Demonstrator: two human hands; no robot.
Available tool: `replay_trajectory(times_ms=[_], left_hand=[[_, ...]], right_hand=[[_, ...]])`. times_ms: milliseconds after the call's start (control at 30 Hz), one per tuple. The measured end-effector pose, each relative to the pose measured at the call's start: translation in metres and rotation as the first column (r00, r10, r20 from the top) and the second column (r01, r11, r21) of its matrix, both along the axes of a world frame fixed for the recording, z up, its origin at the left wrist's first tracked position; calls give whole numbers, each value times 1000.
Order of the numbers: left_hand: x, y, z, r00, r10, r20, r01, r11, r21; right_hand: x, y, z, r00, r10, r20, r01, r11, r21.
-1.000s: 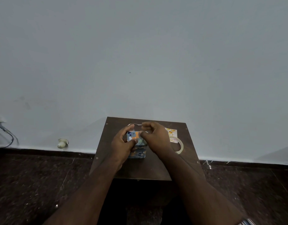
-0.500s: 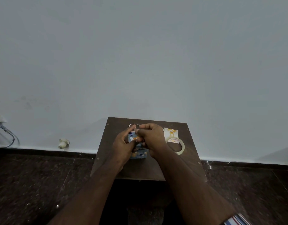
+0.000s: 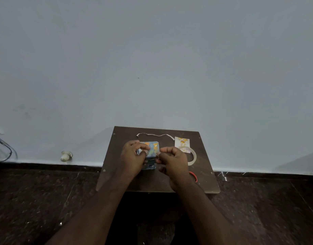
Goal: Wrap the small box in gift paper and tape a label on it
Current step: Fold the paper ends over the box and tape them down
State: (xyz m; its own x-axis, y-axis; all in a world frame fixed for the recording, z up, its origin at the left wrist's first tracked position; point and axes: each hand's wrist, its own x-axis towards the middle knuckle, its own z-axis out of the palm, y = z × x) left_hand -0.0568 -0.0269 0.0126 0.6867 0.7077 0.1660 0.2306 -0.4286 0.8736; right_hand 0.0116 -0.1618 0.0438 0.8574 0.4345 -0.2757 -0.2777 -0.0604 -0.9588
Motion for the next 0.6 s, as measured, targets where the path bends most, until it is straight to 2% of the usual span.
replay_trajectory(times_ms=[133,333,600], left_hand=[[-6,-2,5,1000,-9,-10,8,998,-57],[-10,1,4,996,-68,-52,65,996,-65],[-10,2,1,994,-88,-63,81,992,-98]], right_hand=[[-11,-5,-6,999,10,-32,-10,1000,4],[-23,0,-7,998,41,-49,-40,999,11],[-26,8,-10,989,-10,-151,10,1000,0]])
